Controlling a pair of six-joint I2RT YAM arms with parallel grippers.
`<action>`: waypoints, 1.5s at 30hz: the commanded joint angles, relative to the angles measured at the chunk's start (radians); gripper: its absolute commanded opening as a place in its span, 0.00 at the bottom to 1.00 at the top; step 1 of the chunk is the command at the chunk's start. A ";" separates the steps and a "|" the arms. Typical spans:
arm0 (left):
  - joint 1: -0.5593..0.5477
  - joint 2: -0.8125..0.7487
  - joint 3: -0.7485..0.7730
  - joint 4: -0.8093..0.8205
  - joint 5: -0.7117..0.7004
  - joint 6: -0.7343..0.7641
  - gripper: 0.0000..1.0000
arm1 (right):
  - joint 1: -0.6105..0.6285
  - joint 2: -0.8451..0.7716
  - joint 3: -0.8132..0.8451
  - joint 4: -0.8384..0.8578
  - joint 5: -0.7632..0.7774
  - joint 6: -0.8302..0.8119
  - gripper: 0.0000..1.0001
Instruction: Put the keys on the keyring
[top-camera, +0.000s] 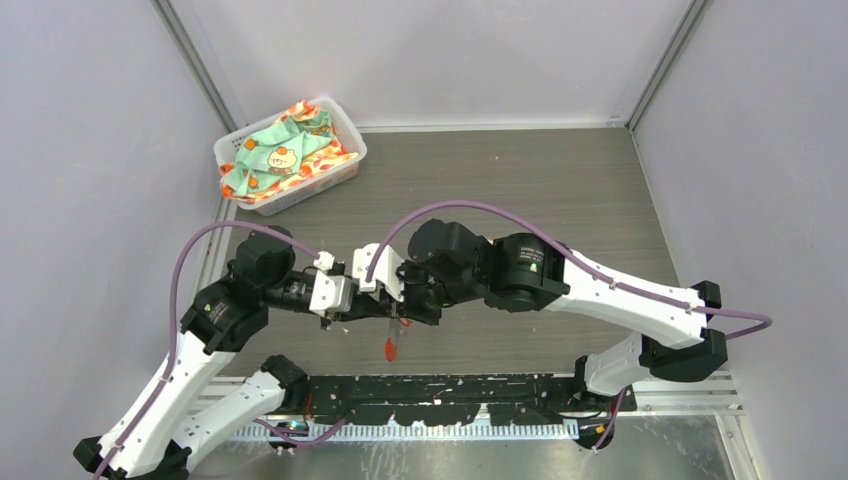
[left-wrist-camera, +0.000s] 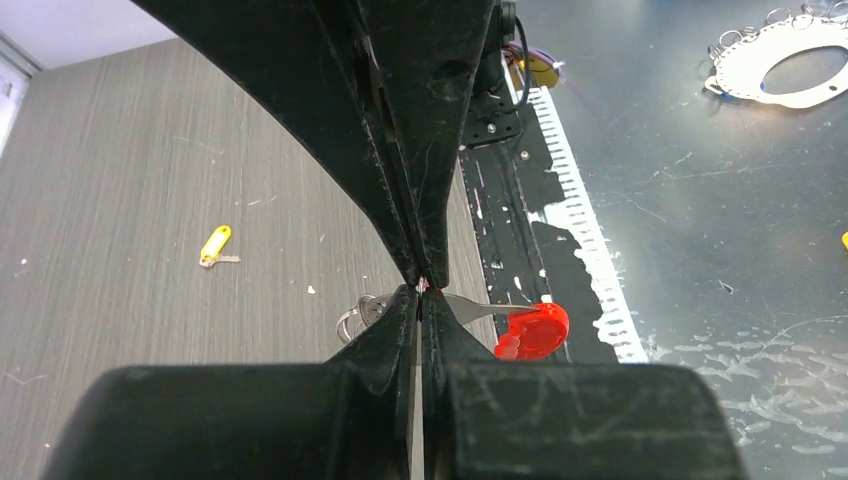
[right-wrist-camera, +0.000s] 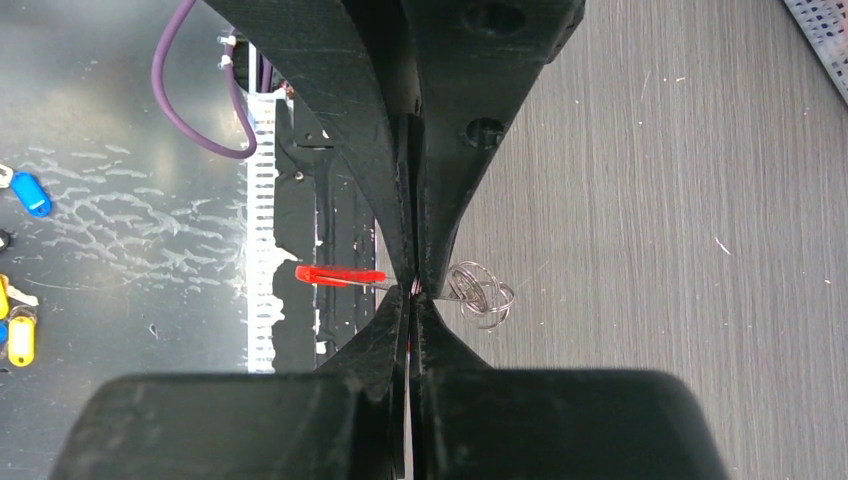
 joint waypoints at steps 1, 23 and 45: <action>0.001 0.005 0.033 -0.020 -0.012 0.013 0.00 | 0.006 -0.042 -0.021 0.103 -0.011 0.012 0.05; 0.001 0.000 -0.048 0.556 0.045 -0.658 0.00 | -0.034 -0.492 -0.600 0.838 0.082 0.174 0.38; 0.002 -0.006 -0.041 0.566 0.052 -0.656 0.00 | -0.084 -0.487 -0.561 0.743 0.009 0.203 0.35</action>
